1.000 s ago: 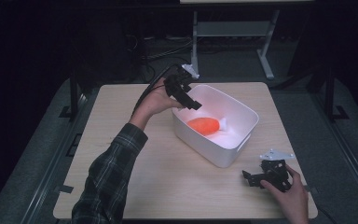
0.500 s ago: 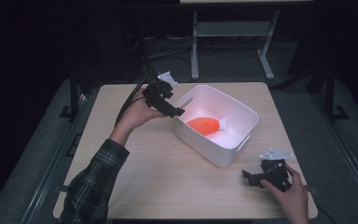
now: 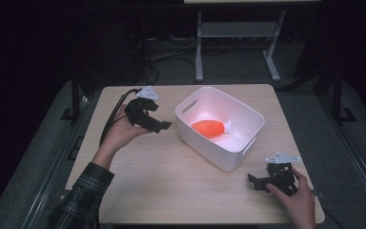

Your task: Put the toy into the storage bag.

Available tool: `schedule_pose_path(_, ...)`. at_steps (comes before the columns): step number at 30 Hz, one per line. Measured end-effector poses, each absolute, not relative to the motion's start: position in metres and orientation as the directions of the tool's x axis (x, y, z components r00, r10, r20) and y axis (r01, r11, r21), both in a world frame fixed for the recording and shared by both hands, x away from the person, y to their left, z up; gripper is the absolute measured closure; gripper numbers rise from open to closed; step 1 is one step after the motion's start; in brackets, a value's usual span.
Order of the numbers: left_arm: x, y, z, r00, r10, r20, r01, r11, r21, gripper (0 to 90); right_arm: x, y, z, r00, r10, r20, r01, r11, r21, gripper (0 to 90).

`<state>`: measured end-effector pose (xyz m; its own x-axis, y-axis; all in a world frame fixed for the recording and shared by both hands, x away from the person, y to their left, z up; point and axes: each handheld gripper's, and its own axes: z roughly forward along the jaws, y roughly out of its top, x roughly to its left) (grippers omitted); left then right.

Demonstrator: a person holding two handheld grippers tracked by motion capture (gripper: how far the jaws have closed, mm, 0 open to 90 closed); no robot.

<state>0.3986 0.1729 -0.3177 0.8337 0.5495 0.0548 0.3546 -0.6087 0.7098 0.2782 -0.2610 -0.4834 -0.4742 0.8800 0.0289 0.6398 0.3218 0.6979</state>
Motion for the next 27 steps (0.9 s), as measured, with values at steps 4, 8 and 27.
schedule_pose_path(4,0.387,0.184,-0.326,0.821,0.568,0.060,0.361,-0.597,0.716,14.4,0.278,-0.261,-0.483,-0.476,0.879,0.026,0.638,0.324,0.699,0.0)
schedule_pose_path(8,0.375,0.195,-0.336,0.810,0.584,0.058,0.367,-0.582,0.725,14.3,0.278,-0.261,-0.483,-0.474,0.880,0.028,0.639,0.322,0.699,0.0)
schedule_pose_path(27,0.323,0.235,-0.394,0.761,0.648,0.034,0.416,-0.528,0.741,14.3,0.278,-0.261,-0.483,-0.474,0.880,0.028,0.639,0.322,0.699,0.0)
